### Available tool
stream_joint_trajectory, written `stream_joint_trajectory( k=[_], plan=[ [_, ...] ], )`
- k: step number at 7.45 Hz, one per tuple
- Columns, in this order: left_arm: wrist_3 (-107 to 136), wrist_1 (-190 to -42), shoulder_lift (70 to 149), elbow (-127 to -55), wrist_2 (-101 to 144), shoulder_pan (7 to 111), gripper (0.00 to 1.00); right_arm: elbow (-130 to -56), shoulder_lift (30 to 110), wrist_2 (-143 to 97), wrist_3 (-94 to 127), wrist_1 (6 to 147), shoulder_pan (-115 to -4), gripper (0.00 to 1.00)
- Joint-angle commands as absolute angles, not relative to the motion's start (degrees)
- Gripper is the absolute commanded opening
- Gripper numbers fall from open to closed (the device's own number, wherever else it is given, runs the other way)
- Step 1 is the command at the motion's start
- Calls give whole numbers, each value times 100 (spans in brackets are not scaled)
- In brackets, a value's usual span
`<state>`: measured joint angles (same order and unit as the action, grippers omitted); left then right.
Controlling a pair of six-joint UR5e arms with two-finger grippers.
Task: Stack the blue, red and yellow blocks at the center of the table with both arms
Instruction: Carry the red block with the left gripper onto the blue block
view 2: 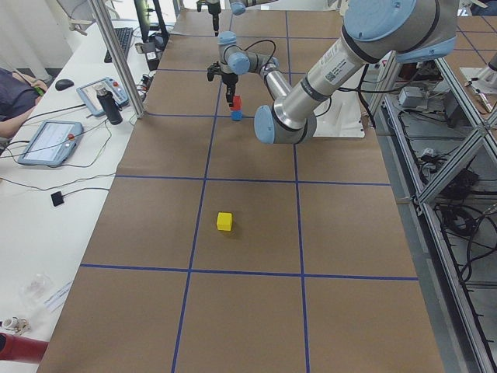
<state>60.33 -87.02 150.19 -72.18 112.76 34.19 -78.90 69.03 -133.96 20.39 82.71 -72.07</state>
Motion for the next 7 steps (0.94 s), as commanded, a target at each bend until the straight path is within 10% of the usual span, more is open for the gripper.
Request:
stream_joint_trajectory(
  k=[1,2,7],
  plan=[
    [6029,-8780,15012,-7216,11276,3419,0,-7884,6900,-13395,2030,8271,-7207,100],
    [6038,-8815,15003,-7216,11276,3410,0,-7884,6899,-13395,2030,8271,-7207,100],
    [6091,-8815,14959,-7216,11276,3375,92,-7866,6891,-13386,2030,8271,-7198,100]
  ],
)
